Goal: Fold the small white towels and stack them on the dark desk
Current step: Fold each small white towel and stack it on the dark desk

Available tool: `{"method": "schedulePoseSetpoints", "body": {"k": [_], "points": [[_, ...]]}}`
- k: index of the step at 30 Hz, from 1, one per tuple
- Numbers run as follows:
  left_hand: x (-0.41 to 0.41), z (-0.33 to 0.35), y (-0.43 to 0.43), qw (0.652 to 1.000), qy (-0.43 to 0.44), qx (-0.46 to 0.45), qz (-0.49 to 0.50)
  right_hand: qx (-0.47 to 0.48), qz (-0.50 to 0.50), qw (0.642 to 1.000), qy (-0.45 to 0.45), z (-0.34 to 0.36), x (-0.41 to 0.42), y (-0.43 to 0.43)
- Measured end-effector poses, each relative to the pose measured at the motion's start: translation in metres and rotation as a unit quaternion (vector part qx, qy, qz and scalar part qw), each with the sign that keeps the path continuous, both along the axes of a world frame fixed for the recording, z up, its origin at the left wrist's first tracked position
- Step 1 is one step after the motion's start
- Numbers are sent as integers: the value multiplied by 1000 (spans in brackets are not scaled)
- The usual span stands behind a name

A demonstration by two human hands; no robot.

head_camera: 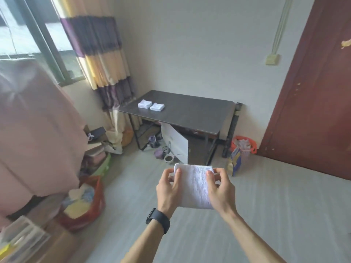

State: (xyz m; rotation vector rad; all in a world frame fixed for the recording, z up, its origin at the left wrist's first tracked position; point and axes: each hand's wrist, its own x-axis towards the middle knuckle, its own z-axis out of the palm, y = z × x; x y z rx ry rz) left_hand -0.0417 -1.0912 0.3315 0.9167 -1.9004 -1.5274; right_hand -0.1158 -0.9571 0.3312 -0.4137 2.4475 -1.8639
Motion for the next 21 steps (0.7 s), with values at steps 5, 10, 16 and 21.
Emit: {"method": "schedulePoseSetpoints", "body": {"k": [5, 10, 16, 21], "points": [[-22, -1, -100, 999, 0, -2, 51, -9, 57, 998, 1, -3, -37, -109], [-76, 5, -197, 996, 8, 4, 85, -19, 90, 996, 17, -1, -100, -213], [-151, 18, -314, 991, 1, -12, 131, -21, 132, 991, 20, 10, -187, -338], [-196, 16, -397, 987, -3, -8, 157, -12, 151, 988, 22, 10, -239, -426]]}}
